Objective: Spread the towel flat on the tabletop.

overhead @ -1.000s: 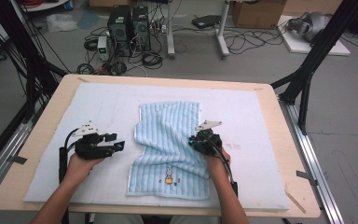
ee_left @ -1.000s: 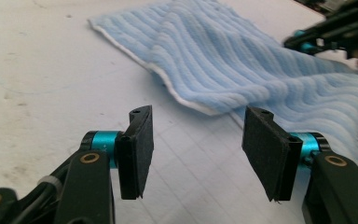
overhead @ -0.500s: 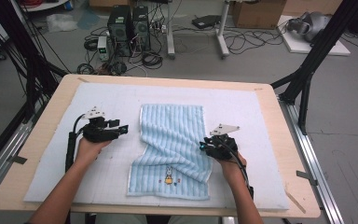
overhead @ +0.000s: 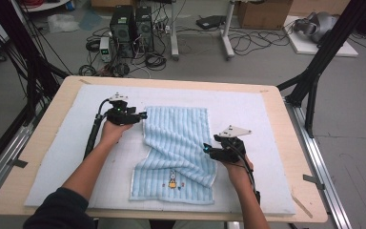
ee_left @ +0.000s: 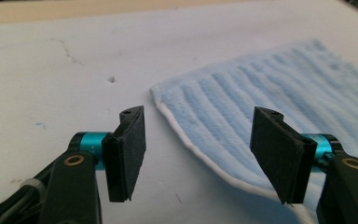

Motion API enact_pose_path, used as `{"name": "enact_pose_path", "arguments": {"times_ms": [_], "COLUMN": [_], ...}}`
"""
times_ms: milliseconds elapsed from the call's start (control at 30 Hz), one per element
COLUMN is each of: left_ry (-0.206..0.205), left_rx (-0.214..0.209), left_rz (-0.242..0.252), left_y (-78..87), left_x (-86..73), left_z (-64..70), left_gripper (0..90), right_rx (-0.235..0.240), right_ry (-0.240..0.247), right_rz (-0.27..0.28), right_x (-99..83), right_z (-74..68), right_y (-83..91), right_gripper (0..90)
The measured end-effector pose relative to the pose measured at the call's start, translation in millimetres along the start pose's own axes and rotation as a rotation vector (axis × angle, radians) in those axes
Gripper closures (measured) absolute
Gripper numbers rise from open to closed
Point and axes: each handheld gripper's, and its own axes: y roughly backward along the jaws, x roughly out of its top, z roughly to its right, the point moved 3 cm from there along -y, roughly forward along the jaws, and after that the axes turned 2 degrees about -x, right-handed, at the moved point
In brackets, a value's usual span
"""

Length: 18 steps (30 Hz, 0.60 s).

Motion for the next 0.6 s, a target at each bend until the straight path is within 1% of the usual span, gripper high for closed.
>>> {"name": "enact_pose_path", "arguments": {"times_ms": [33,67,100,133,167,233,267,300,367,400,433,467,500,533,567,600], "left_ry": [-0.006,-0.015,-0.028,-0.041,-0.056,-0.069,-0.082,-0.099,-0.129,-0.133,-0.138,-0.135,-0.141,-0.152,-0.159,-0.156], "left_rx": [0.001,-0.004,-0.005,-0.001,0.005,0.019,0.031,0.049,0.068,0.062,0.043,0.039,0.025,0.029,0.042,0.061], "left_rz": [-0.011,-0.024,-0.038,-0.055,-0.077,-0.095,-0.106,-0.104,-0.109,-0.104,-0.100,-0.099,-0.095,-0.097,-0.089,-0.075], "left_y": [-4.9,-9.5,-13.7,-17.7,-21.5,-28.1,-30.2,-31.1,-32.1,-32.1,-31.4,-31.1,-31.5,-31.9,-32.8,-33.5], "left_x": [1.1,2.0,2.8,3.2,3.7,3.2,2.9,3.5,3.8,4.0,4.5,4.9,5.5,6.3,8.0,10.4], "left_z": [0.5,1.8,3.2,4.6,5.5,7.7,8.4,9.7,10.7,10.0,8.3,7.3,6.1,4.9,3.0,0.1], "left_gripper": [33.2,33.1,33.1,33.2,33.3,34.5,35.8,36.4,42.3,45.8,52.7,63.0,72.0,82.8,85.8,86.7], "right_rx": [0.000,0.001,0.003,0.001,0.002,0.002,-0.001,0.000,-0.003,-0.002,-0.001,-0.001,-0.001,-0.003,-0.002,0.000], "right_ry": [-0.012,-0.012,-0.025,-0.025,-0.026,-0.034,-0.033,-0.035,-0.039,-0.042,-0.041,-0.041,-0.043,-0.047,-0.052,-0.054], "right_rz": [0.001,0.004,0.006,0.010,0.012,0.015,0.019,0.020,0.019,0.019,0.019,0.020,0.020,0.019,0.021,0.020], "right_x": [-0.2,-0.3,-0.4,-0.5,-0.5,-0.5,-0.5,-0.6,-1.0,-1.2,-1.5,-1.6,-1.8,-1.7,-1.6,-1.6], "right_z": [0.1,1.2,1.2,1.9,2.5,2.7,3.1,3.2,2.9,2.9,3.2,3.5,3.5,3.4,3.3,3.4], "right_y": [0.2,0.2,0.3,0.1,0.2,0.3,0.3,0.6,1.0,1.1,1.0,0.8,0.7,0.5,0.3,0.2], "right_gripper": [38.4,36.7,35.4,35.1,34.7,33.8,33.5,33.3,33.0,33.0,32.9,32.9,33.0,33.0,33.0,33.0]}}
